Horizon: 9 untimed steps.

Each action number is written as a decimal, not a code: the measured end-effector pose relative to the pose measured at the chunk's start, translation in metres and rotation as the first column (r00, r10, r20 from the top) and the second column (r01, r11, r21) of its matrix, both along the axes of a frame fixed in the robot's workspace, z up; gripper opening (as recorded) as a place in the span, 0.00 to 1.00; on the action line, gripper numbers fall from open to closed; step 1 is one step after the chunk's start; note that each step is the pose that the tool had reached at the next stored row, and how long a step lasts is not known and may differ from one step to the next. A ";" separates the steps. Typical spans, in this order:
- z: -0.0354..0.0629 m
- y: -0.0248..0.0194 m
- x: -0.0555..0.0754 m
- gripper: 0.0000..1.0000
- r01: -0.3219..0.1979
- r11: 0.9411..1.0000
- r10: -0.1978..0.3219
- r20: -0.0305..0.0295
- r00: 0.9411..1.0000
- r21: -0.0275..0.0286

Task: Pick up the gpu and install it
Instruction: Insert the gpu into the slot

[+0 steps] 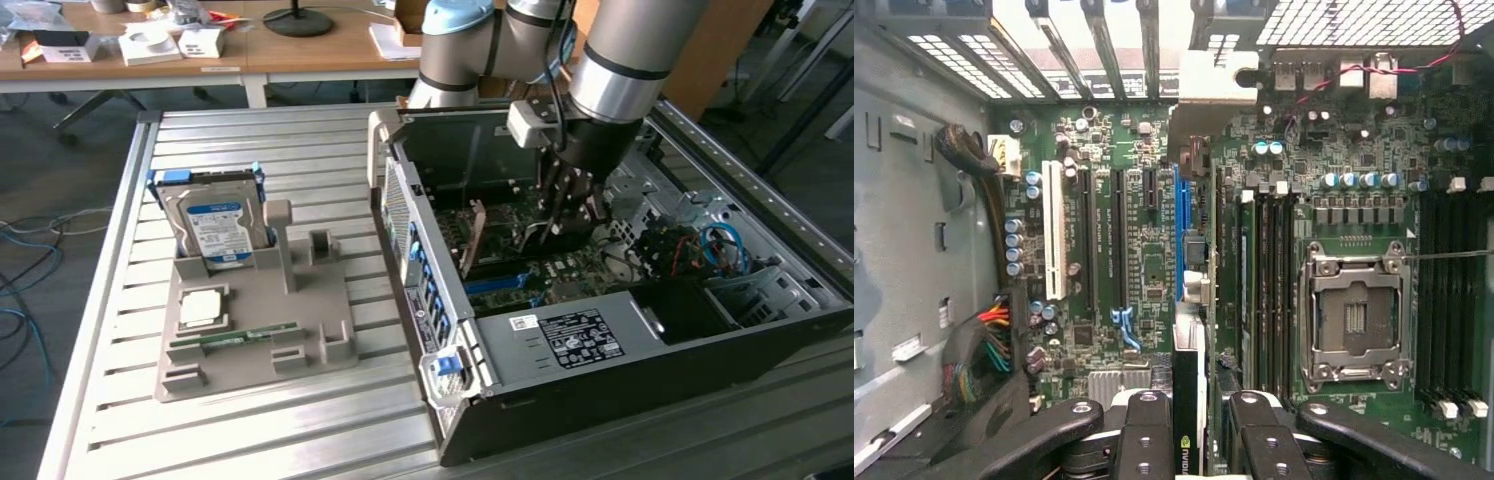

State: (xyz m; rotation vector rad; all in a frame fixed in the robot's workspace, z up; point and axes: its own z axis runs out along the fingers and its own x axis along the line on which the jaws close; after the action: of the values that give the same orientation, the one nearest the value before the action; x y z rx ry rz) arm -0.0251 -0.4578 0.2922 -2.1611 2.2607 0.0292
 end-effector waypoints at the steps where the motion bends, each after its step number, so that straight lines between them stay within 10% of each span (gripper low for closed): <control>1: -0.0010 0.0000 0.000 0.27 0.000 1.000 0.000 0.000 1.000 0.000; 9: -0.0069 0.0000 -0.002 0.27 0.000 1.000 0.000 0.000 1.000 0.000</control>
State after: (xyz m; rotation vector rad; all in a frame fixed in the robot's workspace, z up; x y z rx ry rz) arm -0.0271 -0.4578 0.2852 -2.1615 2.2607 0.0290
